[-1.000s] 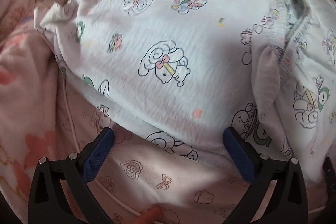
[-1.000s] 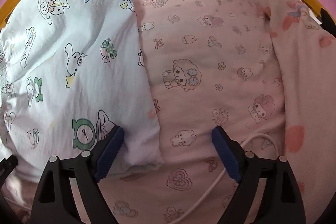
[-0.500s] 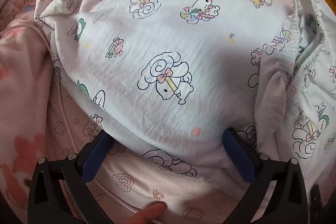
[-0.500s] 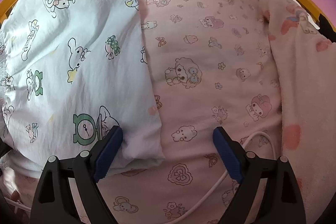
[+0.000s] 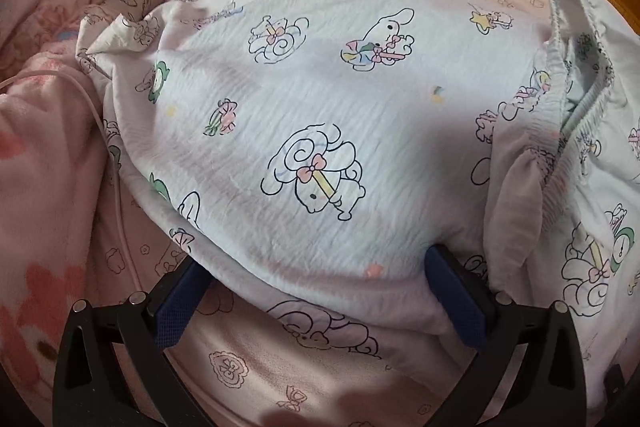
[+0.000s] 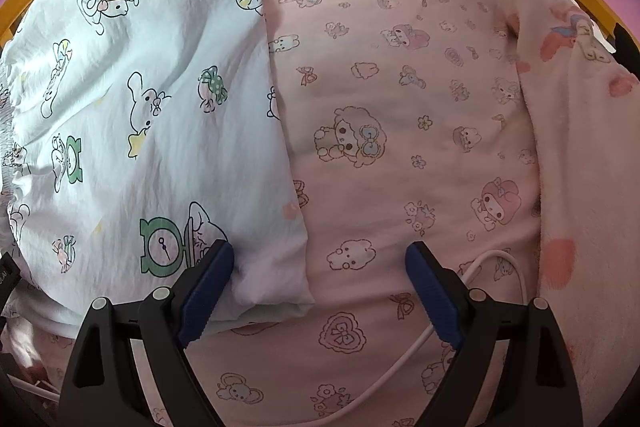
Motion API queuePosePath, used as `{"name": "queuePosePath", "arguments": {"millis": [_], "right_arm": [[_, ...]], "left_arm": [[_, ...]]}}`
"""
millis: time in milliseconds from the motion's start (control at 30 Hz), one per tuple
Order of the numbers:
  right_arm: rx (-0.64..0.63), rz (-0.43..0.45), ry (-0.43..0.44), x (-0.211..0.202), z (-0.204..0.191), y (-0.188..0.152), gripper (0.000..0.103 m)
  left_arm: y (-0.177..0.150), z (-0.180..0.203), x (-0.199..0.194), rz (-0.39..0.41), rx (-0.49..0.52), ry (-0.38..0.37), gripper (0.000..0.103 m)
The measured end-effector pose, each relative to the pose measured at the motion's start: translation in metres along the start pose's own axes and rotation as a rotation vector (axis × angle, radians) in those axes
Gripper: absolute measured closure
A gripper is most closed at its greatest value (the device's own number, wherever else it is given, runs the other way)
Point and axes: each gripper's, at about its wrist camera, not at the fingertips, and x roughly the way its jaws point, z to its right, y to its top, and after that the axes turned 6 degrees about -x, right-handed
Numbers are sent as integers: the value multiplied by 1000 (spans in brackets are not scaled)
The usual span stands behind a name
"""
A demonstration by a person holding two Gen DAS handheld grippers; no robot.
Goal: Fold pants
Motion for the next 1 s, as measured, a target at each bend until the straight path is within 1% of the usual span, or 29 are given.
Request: {"name": "queuePosePath", "arguments": {"millis": [133, 200, 233, 300, 333, 367, 400, 433, 467, 500, 533, 600, 667, 733, 767, 800, 833, 867, 933, 967, 1000], "right_arm": [[-7, -12, 4, -1, 1, 3, 14], [-22, -14, -3, -4, 2, 4, 14], [-34, -10, -13, -7, 2, 4, 14], [-52, 6, -27, -14, 2, 5, 14], [-61, 32, -35, -22, 3, 5, 14], [-63, 53, -39, -27, 4, 6, 14], [-64, 76, -40, -34, 5, 7, 14], [-66, 104, -37, -42, 6, 8, 14], [-70, 138, -31, -51, 6, 11, 14], [-75, 167, -28, -59, 6, 13, 14], [-82, 199, -24, -68, 5, 16, 14], [-90, 265, 3, -89, 4, 22, 14], [-93, 340, 50, -116, 2, 30, 14], [-97, 413, 83, -141, -1, 35, 14], [-93, 453, 103, -155, -4, 40, 14], [-86, 471, 121, -163, -7, 47, 14], [-68, 493, 140, -174, -10, 54, 14], [-49, 516, 153, -181, -11, 60, 14], [-18, 557, 170, -194, -13, 68, 14], [-6, 571, 184, -196, -14, 71, 14], [-2, 576, 191, -197, -16, 74, 14]], "left_arm": [[1, 0, 1, 18, 21, 4, 0], [1, -2, 1, 29, 52, 10, 0], [-3, -4, -1, 21, 69, 10, 0], [3, -9, 1, -25, 71, -17, 0], [6, -12, 3, -47, 64, -37, 0], [10, -17, 4, -49, 69, -37, 0], [12, -20, 2, -29, 79, -15, 2], [14, -22, -6, 25, 91, 39, 11], [17, -24, -16, 77, 93, 83, 15], [21, -28, -28, 124, 90, 104, 17], [25, -34, -43, 161, 77, 89, 17], [39, -53, -75, 213, 26, -3, 17], [55, -77, -99, 240, -15, -85, 15], [72, -102, -118, 254, -57, -156, 0], [83, -119, -125, 264, -96, -185, 0], [93, -139, -132, 287, -144, -203, 0], [103, -159, -136, 319, -190, -209, 0], [111, -179, -143, 369, -248, -200, 0], [123, -214, -150, 452, -354, -130, 1], [130, -231, -151, 475, -408, -109, 1], [136, -243, -151, 475, -431, -124, 1]]}}
